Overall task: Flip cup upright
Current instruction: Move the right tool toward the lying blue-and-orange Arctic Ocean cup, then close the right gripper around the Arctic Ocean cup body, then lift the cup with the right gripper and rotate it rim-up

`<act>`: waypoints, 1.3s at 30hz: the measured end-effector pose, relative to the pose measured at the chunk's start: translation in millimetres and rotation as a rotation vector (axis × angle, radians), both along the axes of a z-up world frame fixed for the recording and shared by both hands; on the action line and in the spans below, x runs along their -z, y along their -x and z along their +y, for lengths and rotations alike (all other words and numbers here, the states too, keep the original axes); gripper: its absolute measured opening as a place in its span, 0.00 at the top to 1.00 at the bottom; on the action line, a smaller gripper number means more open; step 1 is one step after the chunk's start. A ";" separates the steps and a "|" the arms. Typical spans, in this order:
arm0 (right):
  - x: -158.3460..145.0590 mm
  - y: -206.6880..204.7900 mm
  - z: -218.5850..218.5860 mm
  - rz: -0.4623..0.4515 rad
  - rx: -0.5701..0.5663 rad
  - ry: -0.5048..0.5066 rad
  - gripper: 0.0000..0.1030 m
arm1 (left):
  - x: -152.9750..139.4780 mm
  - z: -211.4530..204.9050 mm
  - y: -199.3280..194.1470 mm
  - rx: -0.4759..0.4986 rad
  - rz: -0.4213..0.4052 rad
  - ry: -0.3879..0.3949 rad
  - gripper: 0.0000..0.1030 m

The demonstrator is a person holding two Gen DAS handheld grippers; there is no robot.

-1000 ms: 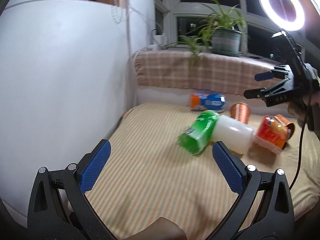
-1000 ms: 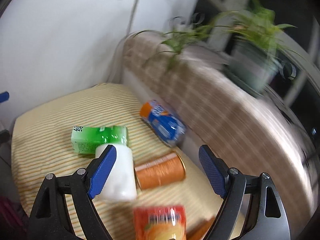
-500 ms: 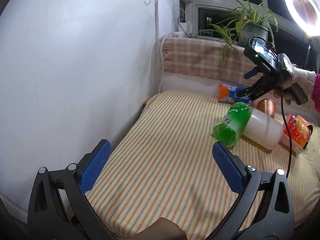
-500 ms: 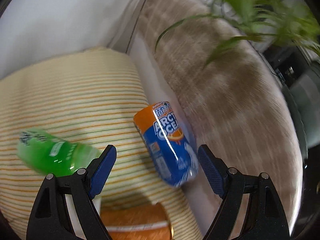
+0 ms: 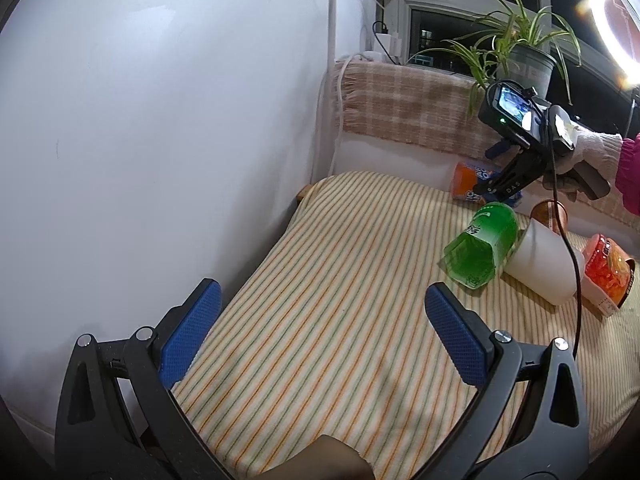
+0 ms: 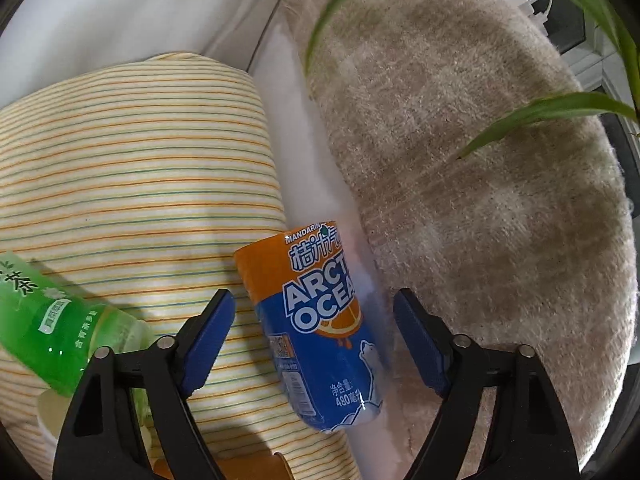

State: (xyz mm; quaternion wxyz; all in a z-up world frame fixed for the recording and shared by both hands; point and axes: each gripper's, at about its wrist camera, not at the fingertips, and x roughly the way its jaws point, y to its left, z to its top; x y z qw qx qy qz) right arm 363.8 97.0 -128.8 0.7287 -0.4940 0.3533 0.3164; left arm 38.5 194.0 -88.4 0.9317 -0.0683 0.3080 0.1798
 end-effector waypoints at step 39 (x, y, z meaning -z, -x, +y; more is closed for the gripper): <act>-84.3 77.5 8.7 -0.031 -0.081 -0.225 0.46 | -32.5 -11.3 37.1 -0.004 -0.066 -0.049 0.00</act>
